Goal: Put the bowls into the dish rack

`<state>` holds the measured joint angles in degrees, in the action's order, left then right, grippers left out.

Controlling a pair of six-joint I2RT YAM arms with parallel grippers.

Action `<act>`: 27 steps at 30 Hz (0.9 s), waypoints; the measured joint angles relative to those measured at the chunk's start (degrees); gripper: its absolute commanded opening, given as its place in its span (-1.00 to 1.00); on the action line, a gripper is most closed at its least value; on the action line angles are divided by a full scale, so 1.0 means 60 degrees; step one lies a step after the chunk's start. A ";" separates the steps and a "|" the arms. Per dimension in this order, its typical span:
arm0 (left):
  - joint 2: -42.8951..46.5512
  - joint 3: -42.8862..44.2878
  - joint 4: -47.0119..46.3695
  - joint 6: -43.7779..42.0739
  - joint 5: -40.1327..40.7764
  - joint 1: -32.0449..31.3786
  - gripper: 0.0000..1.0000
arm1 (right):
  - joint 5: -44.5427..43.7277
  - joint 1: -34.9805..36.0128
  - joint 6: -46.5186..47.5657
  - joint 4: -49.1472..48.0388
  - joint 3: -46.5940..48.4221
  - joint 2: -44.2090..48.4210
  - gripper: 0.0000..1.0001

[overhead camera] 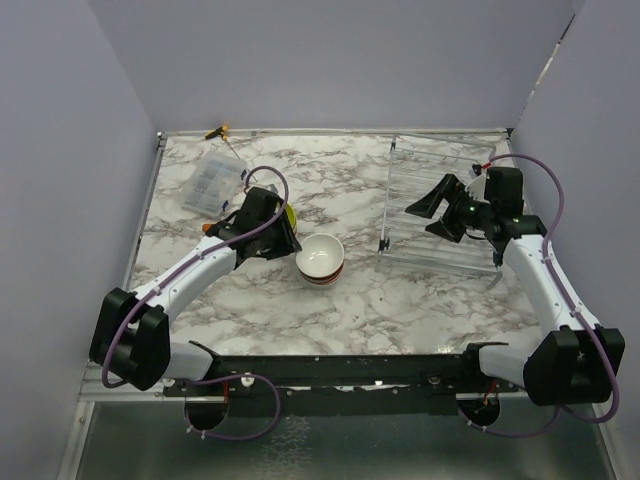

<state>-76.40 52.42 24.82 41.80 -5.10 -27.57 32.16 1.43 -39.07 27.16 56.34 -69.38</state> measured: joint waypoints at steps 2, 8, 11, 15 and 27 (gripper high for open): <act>-0.0120 0.0109 0.0073 -0.0219 -0.0055 -0.0011 -0.06 | -0.0047 0.0000 -0.0011 -0.0004 -0.0015 0.0033 0.74; -0.0222 0.0226 0.0211 -0.0761 -0.0361 -0.0044 -0.01 | -0.0160 0.0000 -0.0026 -0.0004 -0.0047 0.0197 0.74; -0.0222 0.0226 0.0240 -0.0940 -0.0463 -0.0051 -0.19 | -0.0193 0.0000 -0.0026 0.0000 -0.0073 0.0284 0.74; -0.0222 0.0226 0.0248 -0.1089 -0.0605 -0.0051 -0.29 | -0.0280 0.0000 -0.0033 0.0000 -0.0164 0.0382 0.73; -0.0222 0.0226 0.0288 -0.1217 -0.0841 -0.0160 -1.00 | -0.0714 0.0000 -0.0313 -0.0004 -0.0270 0.0630 0.72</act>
<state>-77.73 53.78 26.55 34.50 -10.15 -28.53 27.88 1.43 -40.95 27.14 54.72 -65.60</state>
